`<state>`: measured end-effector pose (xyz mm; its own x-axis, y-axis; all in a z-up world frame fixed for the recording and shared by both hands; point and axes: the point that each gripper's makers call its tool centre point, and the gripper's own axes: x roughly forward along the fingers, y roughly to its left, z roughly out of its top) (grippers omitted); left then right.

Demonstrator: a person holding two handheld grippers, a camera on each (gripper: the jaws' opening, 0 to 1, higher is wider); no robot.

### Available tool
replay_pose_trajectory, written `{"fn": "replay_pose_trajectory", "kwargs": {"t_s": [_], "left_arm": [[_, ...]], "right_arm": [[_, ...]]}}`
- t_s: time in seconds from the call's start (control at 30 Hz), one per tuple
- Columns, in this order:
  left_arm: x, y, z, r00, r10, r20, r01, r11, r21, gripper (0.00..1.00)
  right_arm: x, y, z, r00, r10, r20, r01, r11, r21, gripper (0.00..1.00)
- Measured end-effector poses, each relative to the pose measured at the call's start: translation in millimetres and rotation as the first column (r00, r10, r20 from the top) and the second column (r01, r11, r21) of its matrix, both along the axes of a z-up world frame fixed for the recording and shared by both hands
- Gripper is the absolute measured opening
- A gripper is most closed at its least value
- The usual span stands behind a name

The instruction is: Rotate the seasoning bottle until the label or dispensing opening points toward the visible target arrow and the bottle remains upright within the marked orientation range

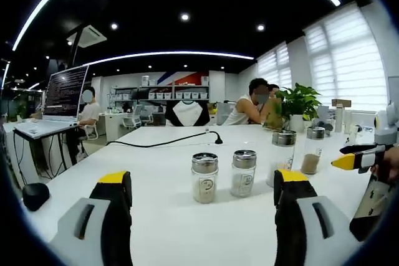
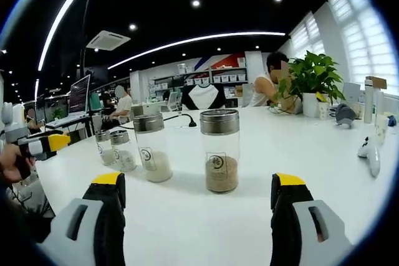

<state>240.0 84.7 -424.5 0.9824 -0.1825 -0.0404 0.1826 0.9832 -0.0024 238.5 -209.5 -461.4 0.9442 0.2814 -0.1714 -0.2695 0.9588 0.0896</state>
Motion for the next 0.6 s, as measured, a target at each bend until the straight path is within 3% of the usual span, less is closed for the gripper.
{"fn": "replay_pose_trajectory", "kwargs": {"t_s": [0.6], "left_arm": [[2.7,2.1,-2.3,1.0,-0.007,0.004,0.007,1.0,-0.025,1.0]], "right_arm": [[2.2,-5.3,1.9,1.0,-0.015,-0.003,0.015,1.0,0.013,0.99]]}}
